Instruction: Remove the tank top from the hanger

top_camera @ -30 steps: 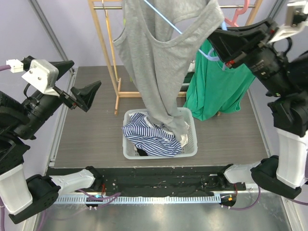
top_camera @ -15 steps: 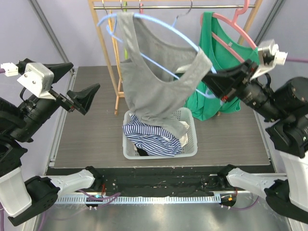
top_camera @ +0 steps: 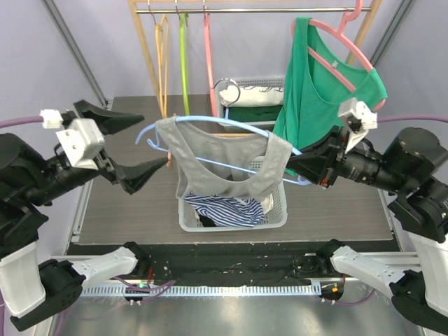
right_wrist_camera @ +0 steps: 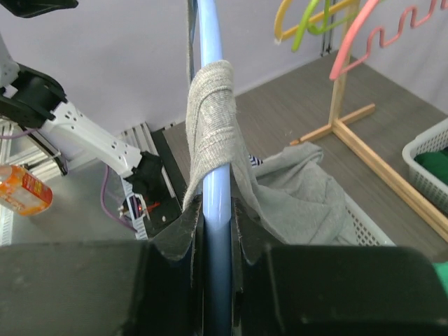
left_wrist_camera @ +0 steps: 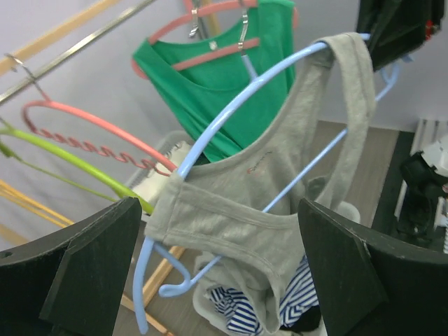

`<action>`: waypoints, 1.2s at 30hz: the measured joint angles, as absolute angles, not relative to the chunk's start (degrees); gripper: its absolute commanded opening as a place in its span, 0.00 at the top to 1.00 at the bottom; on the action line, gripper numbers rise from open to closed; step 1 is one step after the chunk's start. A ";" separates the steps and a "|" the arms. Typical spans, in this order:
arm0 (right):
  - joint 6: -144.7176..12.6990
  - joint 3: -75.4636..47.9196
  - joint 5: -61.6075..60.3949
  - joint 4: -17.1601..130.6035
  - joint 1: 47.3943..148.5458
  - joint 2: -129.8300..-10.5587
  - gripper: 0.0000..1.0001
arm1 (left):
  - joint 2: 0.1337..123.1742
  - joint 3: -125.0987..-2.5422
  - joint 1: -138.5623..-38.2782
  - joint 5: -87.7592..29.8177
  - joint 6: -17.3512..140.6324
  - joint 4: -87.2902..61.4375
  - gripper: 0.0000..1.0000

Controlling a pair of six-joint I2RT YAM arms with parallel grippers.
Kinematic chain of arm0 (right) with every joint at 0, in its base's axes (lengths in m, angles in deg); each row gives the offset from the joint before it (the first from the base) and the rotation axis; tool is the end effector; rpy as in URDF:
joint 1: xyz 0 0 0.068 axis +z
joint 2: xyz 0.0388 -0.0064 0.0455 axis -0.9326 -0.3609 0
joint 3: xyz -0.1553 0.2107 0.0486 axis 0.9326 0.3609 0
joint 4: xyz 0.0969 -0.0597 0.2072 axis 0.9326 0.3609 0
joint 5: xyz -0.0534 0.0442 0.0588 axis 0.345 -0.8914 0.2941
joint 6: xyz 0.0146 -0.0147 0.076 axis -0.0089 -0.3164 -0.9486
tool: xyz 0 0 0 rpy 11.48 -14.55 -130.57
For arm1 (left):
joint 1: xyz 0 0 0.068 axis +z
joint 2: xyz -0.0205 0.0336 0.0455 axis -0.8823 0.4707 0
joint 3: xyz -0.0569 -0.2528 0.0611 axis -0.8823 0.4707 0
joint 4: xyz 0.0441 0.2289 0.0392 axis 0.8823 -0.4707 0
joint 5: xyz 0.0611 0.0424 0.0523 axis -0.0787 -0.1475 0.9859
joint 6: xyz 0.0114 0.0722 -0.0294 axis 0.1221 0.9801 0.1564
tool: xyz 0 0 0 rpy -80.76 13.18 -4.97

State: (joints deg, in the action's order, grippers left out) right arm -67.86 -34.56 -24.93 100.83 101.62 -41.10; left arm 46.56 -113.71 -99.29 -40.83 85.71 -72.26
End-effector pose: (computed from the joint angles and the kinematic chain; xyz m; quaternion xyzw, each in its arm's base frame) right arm 0.0702 0.0878 0.5111 -0.3323 0.6257 0.4225 0.5653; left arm 0.0495 -0.0670 0.5682 0.3980 0.5519 -0.2716 0.6806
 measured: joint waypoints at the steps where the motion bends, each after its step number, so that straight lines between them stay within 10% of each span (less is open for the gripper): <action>1: -66.62 -34.56 -25.15 102.30 101.62 -41.80 0.99 | 45.56 -111.15 -99.29 -42.12 85.89 -71.87 0.00; 26: -38.49 -27.96 -24.01 102.65 101.64 -35.88 0.99 | 52.49 -104.18 -99.29 -49.27 96.60 -72.96 0.02; 36: -35.34 -27.96 -23.53 102.61 101.64 -37.80 0.99 | 60.55 -114.43 -99.24 -56.46 100.29 -82.80 0.64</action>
